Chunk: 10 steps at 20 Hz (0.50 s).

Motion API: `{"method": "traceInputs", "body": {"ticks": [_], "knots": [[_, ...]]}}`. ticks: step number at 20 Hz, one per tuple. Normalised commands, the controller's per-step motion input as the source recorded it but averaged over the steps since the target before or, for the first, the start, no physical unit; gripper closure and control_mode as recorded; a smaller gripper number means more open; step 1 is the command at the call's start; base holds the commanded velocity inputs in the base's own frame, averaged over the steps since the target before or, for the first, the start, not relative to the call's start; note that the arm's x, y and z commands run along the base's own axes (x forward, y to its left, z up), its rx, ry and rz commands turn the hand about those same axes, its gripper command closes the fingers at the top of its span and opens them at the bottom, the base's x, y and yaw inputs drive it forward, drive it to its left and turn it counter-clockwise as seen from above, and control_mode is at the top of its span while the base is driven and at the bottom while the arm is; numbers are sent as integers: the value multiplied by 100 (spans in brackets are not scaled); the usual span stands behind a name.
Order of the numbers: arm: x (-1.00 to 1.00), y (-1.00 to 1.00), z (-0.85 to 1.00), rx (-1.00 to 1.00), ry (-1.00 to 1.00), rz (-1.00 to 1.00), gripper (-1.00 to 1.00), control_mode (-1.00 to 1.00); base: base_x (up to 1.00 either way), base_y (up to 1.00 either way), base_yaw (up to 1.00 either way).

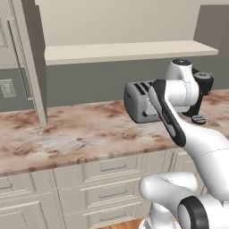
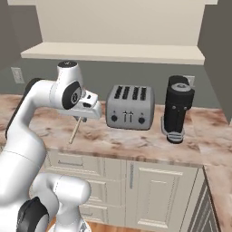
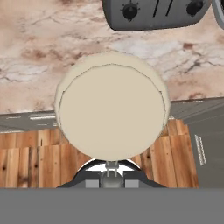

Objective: Pick up the bar soap and dish brush from the sink, and place them back in the cabinet, and close the cabinet doors.

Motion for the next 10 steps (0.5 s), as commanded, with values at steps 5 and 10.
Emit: {"method": "traceInputs", "body": {"ticks": [5,10], "knots": [[0,0,0,0,0,0,100,100,37,-3,0],[0,0,0,0,0,0,100,100,43,-9,1]]}}
